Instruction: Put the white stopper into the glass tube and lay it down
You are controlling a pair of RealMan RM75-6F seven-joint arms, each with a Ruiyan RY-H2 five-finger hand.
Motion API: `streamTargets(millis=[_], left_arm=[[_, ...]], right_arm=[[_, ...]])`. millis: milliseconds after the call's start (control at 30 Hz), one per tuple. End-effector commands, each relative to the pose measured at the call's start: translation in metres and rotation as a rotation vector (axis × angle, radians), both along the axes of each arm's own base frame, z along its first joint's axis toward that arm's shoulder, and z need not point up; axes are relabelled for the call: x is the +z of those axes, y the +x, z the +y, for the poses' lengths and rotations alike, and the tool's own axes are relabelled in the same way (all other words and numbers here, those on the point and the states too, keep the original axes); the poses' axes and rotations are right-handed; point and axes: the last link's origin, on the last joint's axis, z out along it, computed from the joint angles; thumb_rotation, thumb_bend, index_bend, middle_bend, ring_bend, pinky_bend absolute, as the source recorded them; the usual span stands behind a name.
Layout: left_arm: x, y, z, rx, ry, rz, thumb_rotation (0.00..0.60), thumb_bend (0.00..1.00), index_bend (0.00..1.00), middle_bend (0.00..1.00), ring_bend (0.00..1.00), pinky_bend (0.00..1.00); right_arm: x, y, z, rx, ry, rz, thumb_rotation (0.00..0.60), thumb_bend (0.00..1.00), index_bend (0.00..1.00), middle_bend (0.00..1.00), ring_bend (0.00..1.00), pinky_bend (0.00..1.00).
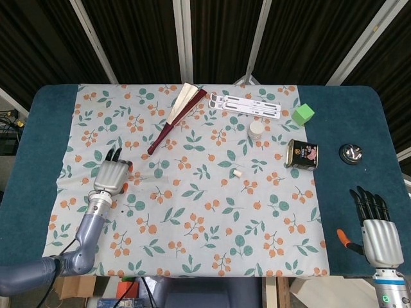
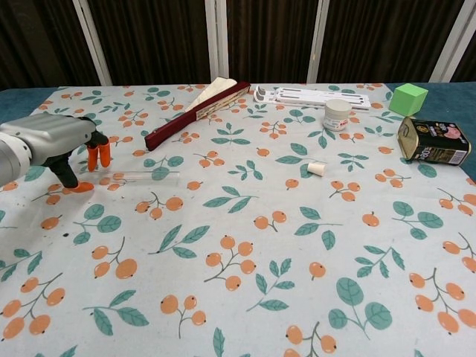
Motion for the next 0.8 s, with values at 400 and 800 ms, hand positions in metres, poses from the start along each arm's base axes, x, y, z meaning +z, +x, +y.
streamTargets(millis=[400, 800], left_arm=[[-0.0018, -0.0024, 0.0078, 0.013, 0.003, 0.001, 0.600, 0.42, 0.42, 0.45, 0.03, 0.00], [-0.0050, -0.0014, 0.0066, 0.003, -0.003, -0.003, 0.600, 0.56, 0.53, 0.56, 0.09, 0.00]], right_arm=[[-0.0018, -0.0002, -0.0016, -0.008, 0.005, -0.007, 0.600, 0.30, 0.00, 0.00, 0.00, 0.00], [-0.0025, 0.0007, -0.0014, -0.008, 0.004, -0.011, 0.600, 0.30, 0.00, 0.00, 0.00, 0.00]])
